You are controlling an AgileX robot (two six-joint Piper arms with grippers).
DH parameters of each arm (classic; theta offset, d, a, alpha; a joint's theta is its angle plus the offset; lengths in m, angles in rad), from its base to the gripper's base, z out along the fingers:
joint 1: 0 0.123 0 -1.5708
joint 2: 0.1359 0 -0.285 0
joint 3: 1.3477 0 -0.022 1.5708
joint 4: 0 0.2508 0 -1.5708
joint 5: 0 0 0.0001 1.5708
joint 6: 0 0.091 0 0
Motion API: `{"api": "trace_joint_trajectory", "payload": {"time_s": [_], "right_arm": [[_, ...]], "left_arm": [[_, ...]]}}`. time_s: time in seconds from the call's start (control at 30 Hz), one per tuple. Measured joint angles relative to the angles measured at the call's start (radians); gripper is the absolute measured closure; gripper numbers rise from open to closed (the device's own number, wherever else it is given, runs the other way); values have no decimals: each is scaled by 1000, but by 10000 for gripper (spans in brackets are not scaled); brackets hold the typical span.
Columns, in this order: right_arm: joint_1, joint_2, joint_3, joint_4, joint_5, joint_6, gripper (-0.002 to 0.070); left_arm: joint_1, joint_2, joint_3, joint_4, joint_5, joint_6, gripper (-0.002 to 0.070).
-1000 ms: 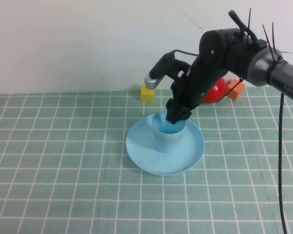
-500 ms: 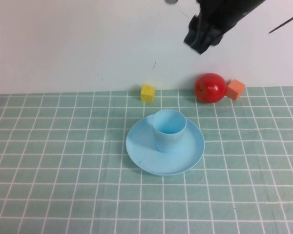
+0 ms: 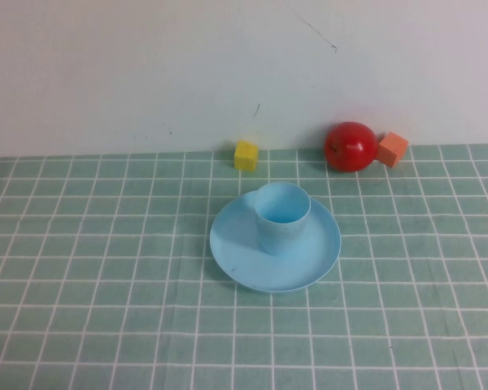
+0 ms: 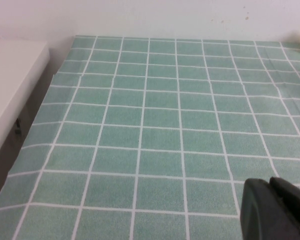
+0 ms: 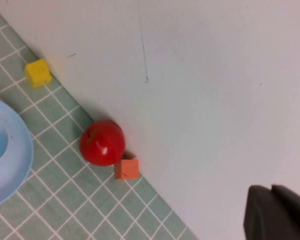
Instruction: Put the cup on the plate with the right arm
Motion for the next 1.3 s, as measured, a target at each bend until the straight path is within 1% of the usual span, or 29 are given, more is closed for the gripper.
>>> {"api": "trace_joint_trajectory", "payload": {"time_s": [0.13, 0.23, 0.33, 0.53, 0.87, 1.0, 1.17, 1.3], "right_arm": [[0, -77, 75, -18, 0, 30, 678], [0, -150, 190, -45, -24, 62, 678], [0, -223, 345, -74, -91, 110, 678], [0, -390, 699, -86, -267, 204, 678], [0, -700, 1308, -86, -638, 435, 678], [0, -817, 1502, -84, -737, 501, 679], [0, -934, 1644, -82, -765, 521, 679], [0, -1003, 1664, -69, -682, 517, 679]], "left_arm": [[0, 0, 0, 0, 0, 0, 678], [0, 0, 0, 0, 0, 0, 680], [0, 0, 0, 0, 0, 0, 680], [0, 0, 0, 0, 0, 0, 680], [0, 0, 0, 0, 0, 0, 680], [0, 0, 0, 0, 0, 0, 680], [0, 0, 0, 0, 0, 0, 680], [0, 0, 0, 0, 0, 0, 680]]}}
